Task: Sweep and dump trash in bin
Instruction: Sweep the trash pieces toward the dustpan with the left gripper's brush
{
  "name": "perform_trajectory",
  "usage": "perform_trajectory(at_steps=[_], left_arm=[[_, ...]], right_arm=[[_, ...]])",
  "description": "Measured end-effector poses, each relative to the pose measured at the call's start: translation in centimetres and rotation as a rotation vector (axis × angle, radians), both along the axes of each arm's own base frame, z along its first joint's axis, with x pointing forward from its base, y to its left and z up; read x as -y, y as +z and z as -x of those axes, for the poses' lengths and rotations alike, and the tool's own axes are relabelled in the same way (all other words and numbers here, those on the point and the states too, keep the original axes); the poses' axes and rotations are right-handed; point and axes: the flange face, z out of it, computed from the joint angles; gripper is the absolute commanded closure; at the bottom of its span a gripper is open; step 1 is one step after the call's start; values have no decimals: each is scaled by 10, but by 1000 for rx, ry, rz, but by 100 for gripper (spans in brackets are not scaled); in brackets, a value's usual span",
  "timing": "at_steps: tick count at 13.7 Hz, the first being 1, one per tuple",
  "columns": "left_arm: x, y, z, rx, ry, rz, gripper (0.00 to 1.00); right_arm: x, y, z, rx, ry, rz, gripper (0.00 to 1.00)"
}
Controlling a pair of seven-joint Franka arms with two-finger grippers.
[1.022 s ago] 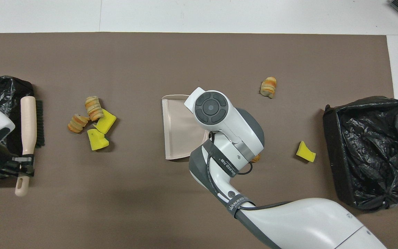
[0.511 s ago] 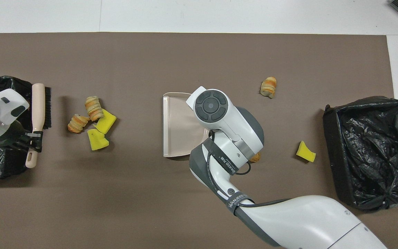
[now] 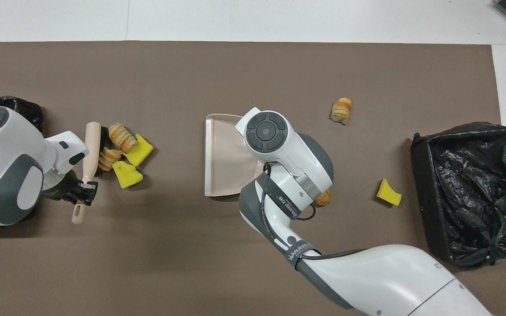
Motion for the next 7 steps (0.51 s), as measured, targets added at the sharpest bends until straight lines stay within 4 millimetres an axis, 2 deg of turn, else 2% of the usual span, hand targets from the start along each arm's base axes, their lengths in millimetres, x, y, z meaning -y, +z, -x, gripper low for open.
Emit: perform_trajectory(at_steps=[7], left_arm=[[84, 4, 23, -3, -36, 60, 100]], right_arm=[[-1, 0, 0, 2, -4, -2, 100]])
